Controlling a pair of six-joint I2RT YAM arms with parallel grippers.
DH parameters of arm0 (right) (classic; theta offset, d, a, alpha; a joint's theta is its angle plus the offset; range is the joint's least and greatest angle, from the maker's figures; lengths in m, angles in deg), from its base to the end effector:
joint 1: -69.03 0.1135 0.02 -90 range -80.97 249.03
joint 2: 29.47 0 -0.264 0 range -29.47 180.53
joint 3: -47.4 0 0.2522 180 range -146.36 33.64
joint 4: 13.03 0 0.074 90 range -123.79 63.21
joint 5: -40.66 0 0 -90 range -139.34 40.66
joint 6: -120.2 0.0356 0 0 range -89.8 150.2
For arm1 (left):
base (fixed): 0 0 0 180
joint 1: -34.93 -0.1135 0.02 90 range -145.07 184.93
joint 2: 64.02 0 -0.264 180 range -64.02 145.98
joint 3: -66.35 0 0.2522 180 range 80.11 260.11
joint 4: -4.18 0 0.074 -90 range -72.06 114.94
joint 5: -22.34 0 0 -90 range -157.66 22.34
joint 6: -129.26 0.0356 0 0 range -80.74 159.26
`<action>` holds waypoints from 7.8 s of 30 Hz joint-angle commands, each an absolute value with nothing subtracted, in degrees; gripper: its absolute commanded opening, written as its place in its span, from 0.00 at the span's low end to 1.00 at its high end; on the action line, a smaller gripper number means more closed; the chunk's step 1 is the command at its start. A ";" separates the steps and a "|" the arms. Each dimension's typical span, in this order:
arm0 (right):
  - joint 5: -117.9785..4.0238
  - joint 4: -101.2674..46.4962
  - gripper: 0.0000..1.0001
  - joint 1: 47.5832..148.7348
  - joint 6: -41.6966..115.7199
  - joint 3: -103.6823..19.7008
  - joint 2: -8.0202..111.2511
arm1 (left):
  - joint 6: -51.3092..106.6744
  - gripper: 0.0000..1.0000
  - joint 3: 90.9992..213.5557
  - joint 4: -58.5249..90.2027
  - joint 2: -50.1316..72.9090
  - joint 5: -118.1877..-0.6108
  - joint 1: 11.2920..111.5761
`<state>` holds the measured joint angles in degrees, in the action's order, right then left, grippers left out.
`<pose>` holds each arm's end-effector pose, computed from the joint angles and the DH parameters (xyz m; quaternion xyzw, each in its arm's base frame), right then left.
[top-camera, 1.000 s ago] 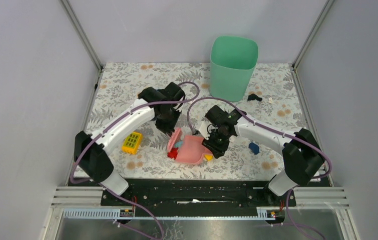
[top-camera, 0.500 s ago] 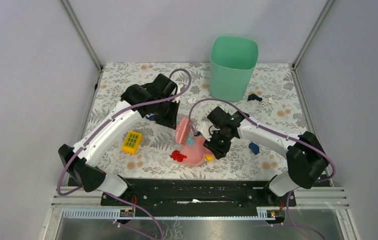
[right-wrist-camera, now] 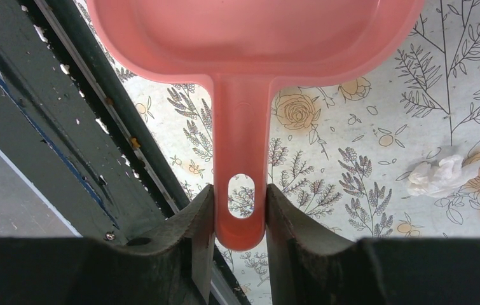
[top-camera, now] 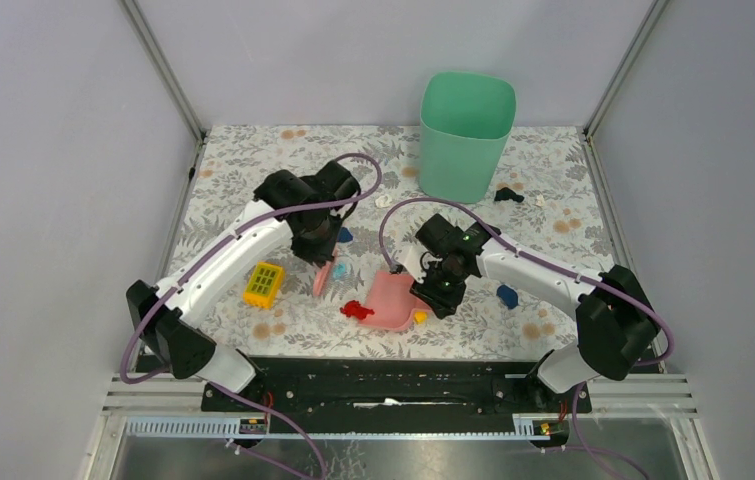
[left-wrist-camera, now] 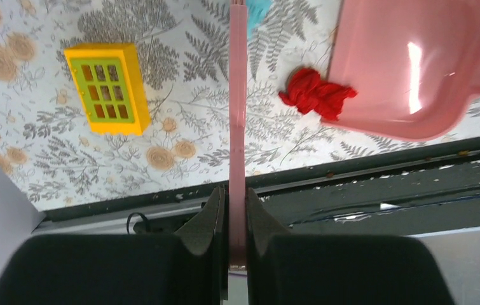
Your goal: Sweep away the paper scraps from the table
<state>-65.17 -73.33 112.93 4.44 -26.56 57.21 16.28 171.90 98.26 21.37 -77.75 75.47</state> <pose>0.1967 0.2028 0.2180 -0.5762 0.7925 0.1575 0.1229 0.2060 -0.1680 0.3588 0.1384 0.9767 0.0007 0.1643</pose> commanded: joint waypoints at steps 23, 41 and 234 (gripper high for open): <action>-63.70 -81.34 0.00 113.43 2.66 -31.02 59.46 | 17.92 0.00 164.75 84.34 18.39 -55.76 78.71; -55.31 -92.42 0.03 113.44 1.08 -38.18 59.09 | 16.84 0.00 165.52 86.86 12.44 -70.72 78.69; -62.78 -68.42 0.00 104.36 0.47 -40.01 71.21 | 25.81 0.02 158.89 72.04 29.50 -78.11 73.40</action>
<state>-62.40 -67.04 104.12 0.02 -38.19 71.00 26.84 159.92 77.78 27.92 -86.12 72.95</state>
